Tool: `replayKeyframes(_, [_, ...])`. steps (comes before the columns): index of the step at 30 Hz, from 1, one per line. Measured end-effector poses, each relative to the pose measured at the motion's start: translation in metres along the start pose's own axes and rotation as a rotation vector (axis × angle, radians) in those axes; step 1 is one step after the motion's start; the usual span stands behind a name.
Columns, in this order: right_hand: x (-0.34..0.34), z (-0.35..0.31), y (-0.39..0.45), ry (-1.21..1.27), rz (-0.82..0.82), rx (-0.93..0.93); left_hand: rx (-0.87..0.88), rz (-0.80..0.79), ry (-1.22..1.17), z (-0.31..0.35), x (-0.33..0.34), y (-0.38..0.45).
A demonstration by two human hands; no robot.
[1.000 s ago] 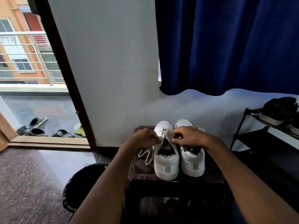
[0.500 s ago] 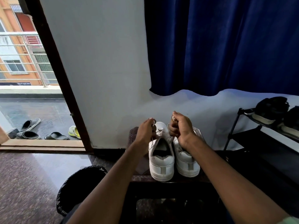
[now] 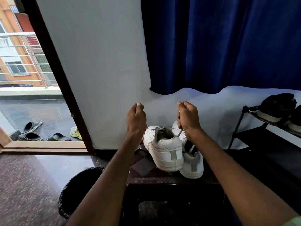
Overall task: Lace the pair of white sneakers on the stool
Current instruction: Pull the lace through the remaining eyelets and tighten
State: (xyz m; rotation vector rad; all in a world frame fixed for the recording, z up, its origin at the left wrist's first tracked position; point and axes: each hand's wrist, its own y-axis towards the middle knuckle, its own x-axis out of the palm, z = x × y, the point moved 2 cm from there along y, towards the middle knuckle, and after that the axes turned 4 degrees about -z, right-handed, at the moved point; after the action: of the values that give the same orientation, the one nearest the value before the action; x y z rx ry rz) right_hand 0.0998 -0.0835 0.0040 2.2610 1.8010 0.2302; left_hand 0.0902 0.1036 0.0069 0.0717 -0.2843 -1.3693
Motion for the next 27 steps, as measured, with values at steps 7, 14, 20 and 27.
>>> replayKeyframes(7, [0.008,0.011,-0.014,-0.248,-0.182,-0.100,-0.026,-0.146,0.236,-0.033,0.000,0.007])
replayKeyframes(14, [-0.010,0.006,-0.017,-0.138,-0.080,-0.054,0.161,-0.204,0.635,-0.028,-0.006,0.005])
replayKeyframes(20, [0.001,-0.018,-0.026,-0.101,-0.068,-0.172,0.292,-0.334,0.386,-0.001,0.012,-0.008])
replayKeyframes(27, [0.015,-0.035,-0.034,0.028,-0.403,-0.002,0.349,-0.264,0.363,0.008,0.013,-0.003])
